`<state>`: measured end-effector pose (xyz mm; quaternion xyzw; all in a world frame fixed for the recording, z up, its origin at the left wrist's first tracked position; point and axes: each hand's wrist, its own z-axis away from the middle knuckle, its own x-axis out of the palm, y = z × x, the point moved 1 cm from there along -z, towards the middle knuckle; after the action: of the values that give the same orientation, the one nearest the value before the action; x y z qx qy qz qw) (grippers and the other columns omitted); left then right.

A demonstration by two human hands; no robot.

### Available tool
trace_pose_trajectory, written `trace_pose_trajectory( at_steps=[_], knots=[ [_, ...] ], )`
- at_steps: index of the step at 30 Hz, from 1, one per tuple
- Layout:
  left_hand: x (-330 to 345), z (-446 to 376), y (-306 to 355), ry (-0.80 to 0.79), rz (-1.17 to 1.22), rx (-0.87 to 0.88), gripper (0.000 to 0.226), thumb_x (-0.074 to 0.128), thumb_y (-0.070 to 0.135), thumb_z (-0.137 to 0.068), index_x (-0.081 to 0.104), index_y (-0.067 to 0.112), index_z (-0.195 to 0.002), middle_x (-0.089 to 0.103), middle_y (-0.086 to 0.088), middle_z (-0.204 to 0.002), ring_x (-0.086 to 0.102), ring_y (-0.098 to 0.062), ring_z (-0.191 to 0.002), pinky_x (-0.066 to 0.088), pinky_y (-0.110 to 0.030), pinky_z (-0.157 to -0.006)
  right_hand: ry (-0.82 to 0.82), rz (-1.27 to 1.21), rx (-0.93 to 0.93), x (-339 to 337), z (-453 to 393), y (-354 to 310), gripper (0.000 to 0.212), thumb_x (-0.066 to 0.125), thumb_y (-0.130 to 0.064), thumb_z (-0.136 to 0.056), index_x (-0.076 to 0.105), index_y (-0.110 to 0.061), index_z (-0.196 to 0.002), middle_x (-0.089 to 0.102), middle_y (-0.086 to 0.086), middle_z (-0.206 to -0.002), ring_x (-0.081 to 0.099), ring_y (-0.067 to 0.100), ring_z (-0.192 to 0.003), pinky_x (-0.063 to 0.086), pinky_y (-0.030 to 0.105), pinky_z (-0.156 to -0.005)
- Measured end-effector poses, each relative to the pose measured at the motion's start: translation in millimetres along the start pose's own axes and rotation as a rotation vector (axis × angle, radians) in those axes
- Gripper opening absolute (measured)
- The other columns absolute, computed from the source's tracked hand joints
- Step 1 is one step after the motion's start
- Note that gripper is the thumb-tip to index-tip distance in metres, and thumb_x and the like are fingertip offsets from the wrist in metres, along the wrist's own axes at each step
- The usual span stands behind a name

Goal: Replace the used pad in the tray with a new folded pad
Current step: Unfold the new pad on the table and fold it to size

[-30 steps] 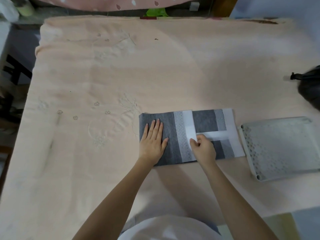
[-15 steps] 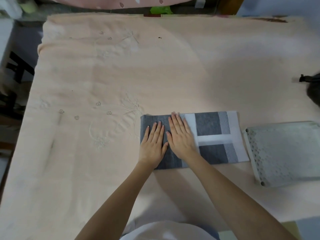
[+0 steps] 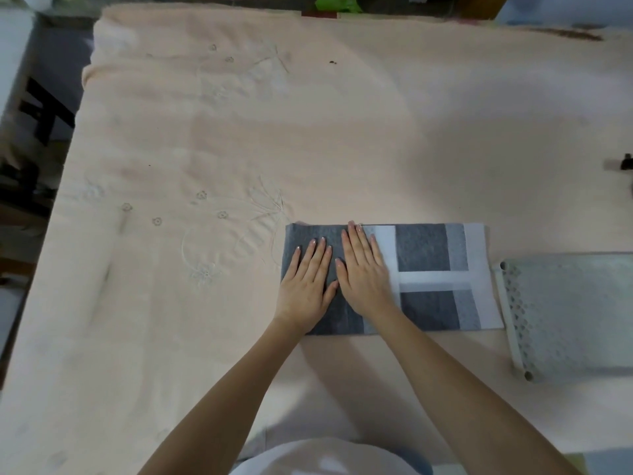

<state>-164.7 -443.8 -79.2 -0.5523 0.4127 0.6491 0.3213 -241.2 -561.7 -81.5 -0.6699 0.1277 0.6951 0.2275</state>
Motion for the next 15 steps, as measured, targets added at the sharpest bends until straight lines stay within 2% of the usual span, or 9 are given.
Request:
trace_pose_trajectory(
  at_steps=[9,15],
  knots=[
    [-2,-12,-6,0.012,-0.01,-0.07,0.059,0.025,0.039,-0.098,0.034,0.001,-0.143,0.031,-0.015,-0.151,0.026,-0.027,-0.141,0.016,-0.044,-0.118,0.052,-0.035,-0.021,2,0,4,0.056,0.023,-0.028,-0.099,0.023,-0.002,-0.147,0.019,0.013,-0.156,0.015,0.023,-0.146,0.015,0.043,-0.119],
    [4,-18,-10,0.02,0.018,-0.061,0.063,0.027,0.044,-0.097,0.033,0.003,-0.144,0.03,-0.013,-0.152,0.025,-0.024,-0.142,0.015,-0.042,-0.118,0.033,-0.035,-0.021,5,1,13,0.056,0.021,-0.03,-0.099,0.02,-0.004,-0.149,0.017,0.011,-0.157,0.011,0.02,-0.146,0.013,0.042,-0.12]
  ],
)
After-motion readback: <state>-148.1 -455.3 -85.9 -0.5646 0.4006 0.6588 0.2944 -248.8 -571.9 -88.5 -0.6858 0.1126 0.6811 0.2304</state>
